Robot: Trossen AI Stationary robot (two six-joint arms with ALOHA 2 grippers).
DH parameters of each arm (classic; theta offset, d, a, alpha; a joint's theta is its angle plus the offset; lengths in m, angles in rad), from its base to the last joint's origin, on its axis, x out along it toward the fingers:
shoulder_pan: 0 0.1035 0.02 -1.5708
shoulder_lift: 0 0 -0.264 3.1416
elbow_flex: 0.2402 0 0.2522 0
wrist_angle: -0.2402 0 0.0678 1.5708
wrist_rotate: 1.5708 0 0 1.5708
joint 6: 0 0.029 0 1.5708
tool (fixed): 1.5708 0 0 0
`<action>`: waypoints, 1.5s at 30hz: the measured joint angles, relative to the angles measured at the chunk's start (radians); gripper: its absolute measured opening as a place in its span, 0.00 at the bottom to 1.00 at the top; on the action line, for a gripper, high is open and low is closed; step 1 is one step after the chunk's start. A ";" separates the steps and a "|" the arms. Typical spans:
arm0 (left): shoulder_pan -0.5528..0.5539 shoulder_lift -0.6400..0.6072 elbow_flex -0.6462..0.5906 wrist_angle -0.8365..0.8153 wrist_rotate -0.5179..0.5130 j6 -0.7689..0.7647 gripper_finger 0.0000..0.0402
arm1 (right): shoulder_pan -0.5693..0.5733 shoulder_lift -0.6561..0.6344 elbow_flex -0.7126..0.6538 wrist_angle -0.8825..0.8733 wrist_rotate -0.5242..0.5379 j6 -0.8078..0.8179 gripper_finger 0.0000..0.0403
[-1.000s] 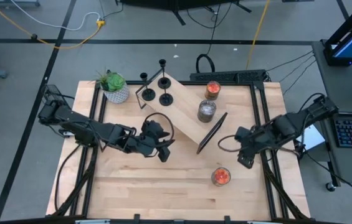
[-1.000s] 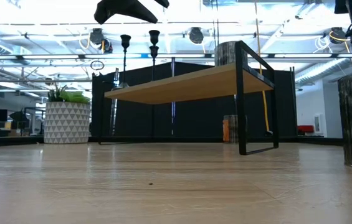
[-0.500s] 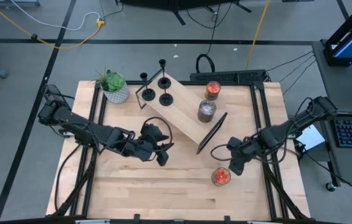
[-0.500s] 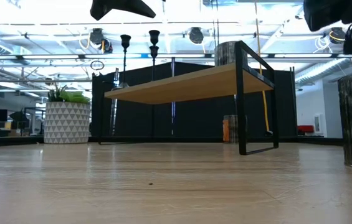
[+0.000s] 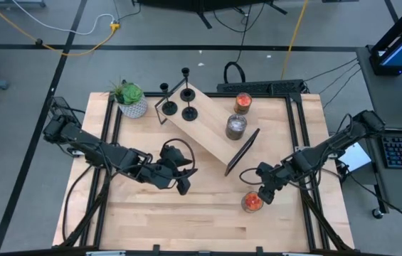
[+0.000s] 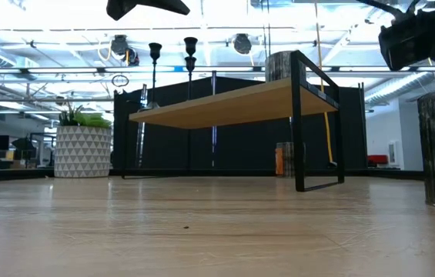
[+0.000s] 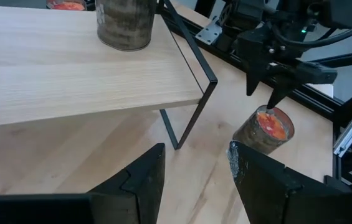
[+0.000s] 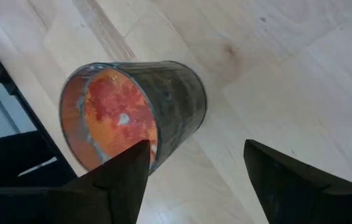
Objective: Pick & Place candle stick holders
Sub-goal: Put the bottom orange scented candle on the shelf
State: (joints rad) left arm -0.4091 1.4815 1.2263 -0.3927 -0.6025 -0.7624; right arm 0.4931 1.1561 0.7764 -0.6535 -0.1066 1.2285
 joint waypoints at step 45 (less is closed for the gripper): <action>0.001 -0.001 0.000 -0.001 -0.001 0.002 0.46 | 0.000 0.000 -0.069 0.104 0.000 -0.060 0.62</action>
State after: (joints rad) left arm -0.4084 1.4803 1.2263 -0.3935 -0.6033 -0.7601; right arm 0.4927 1.1557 0.7074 -0.5495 -0.1064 1.1683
